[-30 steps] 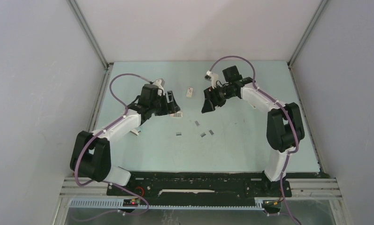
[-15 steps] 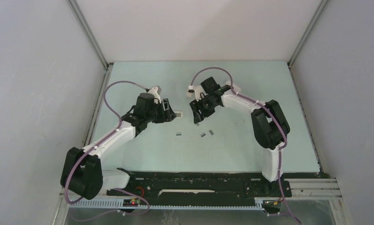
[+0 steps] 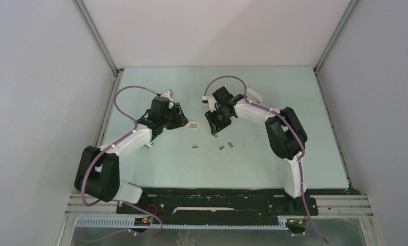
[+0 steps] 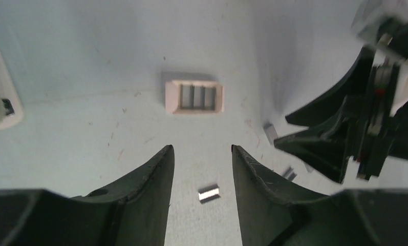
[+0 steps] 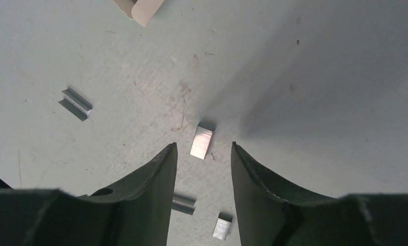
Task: Unload the staples from the stapler
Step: Pick up the staple from the center of the board.
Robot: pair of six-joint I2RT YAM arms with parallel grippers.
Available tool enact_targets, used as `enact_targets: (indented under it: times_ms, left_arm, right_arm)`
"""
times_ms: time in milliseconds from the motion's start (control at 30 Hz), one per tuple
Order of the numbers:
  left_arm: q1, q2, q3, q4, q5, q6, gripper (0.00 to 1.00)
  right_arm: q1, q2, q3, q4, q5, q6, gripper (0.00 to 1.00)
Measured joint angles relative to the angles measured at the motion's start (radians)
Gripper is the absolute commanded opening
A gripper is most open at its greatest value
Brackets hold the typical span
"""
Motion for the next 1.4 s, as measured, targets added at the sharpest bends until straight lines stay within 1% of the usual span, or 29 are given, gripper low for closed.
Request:
enact_targets:
  times_ms: [233, 567, 667, 733, 967, 1100, 1400]
  left_arm:
    - [0.053, 0.090, 0.097, 0.026, 0.015, 0.000, 0.48]
    - [0.071, 0.269, 0.227, 0.025, 0.052, 0.000, 0.37]
    - [0.072, 0.319, 0.267, 0.014, 0.055, 0.000, 0.36]
    - [0.072, 0.338, 0.285, 0.006, 0.055, 0.000, 0.36]
    - [0.073, 0.356, 0.301, -0.025, 0.056, 0.000, 0.36]
    - [0.074, 0.388, 0.325, -0.036, 0.059, 0.000, 0.35]
    - [0.077, 0.463, 0.389, -0.073, 0.061, -0.002, 0.34]
  right_arm:
    - [0.032, 0.034, 0.018, -0.010, 0.038, 0.000, 0.47]
    - [0.045, 0.042, 0.019, -0.012, 0.087, -0.002, 0.42]
    - [0.048, 0.042, 0.019, -0.012, 0.095, -0.005, 0.42]
    - [0.053, 0.042, 0.019, -0.011, 0.105, -0.007, 0.40]
    - [0.072, 0.044, 0.020, -0.009, 0.131, -0.019, 0.29]
    - [0.076, 0.044, 0.020, -0.009, 0.141, -0.026, 0.24]
    - [0.078, 0.044, 0.019, -0.008, 0.147, -0.038, 0.23]
